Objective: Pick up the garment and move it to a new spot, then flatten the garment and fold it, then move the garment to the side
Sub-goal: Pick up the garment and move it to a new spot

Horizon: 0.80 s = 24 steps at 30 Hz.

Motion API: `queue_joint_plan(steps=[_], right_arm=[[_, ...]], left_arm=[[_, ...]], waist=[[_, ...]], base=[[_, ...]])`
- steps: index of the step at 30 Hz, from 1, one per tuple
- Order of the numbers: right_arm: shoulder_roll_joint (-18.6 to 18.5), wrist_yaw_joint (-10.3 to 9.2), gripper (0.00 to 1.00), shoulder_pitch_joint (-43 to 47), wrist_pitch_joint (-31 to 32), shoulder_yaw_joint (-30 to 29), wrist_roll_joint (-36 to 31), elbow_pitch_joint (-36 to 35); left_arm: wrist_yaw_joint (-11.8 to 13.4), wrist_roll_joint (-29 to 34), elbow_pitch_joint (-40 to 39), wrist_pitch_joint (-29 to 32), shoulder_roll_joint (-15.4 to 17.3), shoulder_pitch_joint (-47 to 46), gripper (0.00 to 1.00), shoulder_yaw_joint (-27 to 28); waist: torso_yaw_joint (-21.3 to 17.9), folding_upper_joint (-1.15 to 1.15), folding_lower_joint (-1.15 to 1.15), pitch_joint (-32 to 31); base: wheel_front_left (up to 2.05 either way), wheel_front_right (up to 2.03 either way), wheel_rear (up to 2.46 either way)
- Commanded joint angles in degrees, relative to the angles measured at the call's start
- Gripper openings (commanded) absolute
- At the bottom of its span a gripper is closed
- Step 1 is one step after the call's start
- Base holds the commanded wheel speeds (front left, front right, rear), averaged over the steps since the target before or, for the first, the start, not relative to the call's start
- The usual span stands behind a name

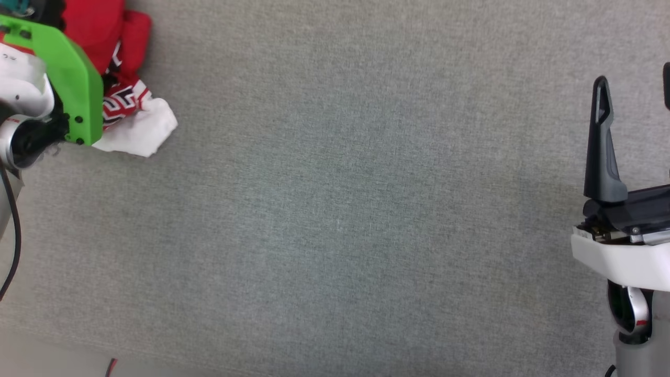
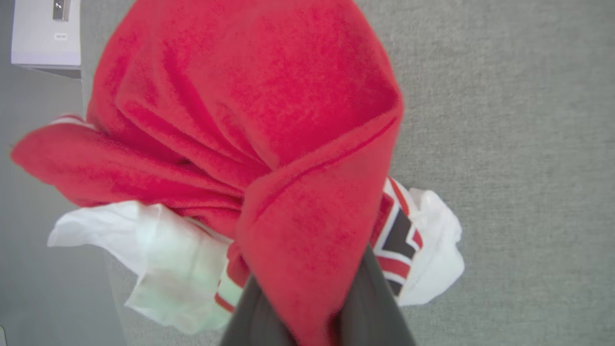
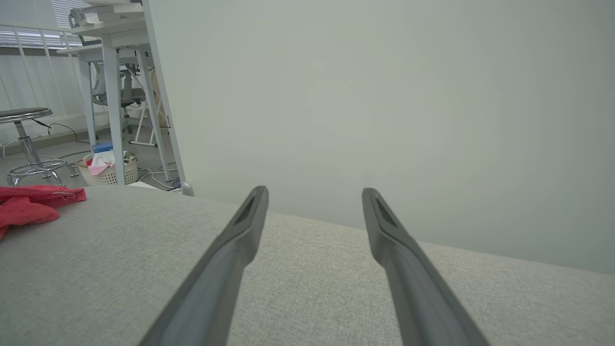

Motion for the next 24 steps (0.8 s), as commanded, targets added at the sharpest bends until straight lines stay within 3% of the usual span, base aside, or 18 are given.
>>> queue_joint_plan(steps=[1, 12, 24], right_arm=[[0.3, -0.03, 1.0, 0.8, -0.5, -0.1, 0.3, 0.4], [2.5, -0.03, 1.0, 2.9, -0.5, -0.7, 1.5, 1.7], [3.1, -0.03, 1.0, 3.0, -0.5, -2.2, 5.9, 2.4]], left_arm=[[-0.2, 0.5, -1.8, -1.3, 0.7, -2.0, 0.0, -1.0], [-0.2, 2.2, -13.3, -6.5, 2.0, -9.9, 0.0, -10.9], [-0.2, 2.5, -20.2, -8.9, -5.5, -19.1, 0.0, -24.0]], waist=[[0.6, 0.0, 0.0, -3.7], [-1.0, 0.0, 0.0, -10.7], [-10.1, 0.0, 0.0, -11.7]], base=[[0.0, 0.0, 0.0], [0.0, 0.0, 0.0], [0.0, 0.0, 0.0]])
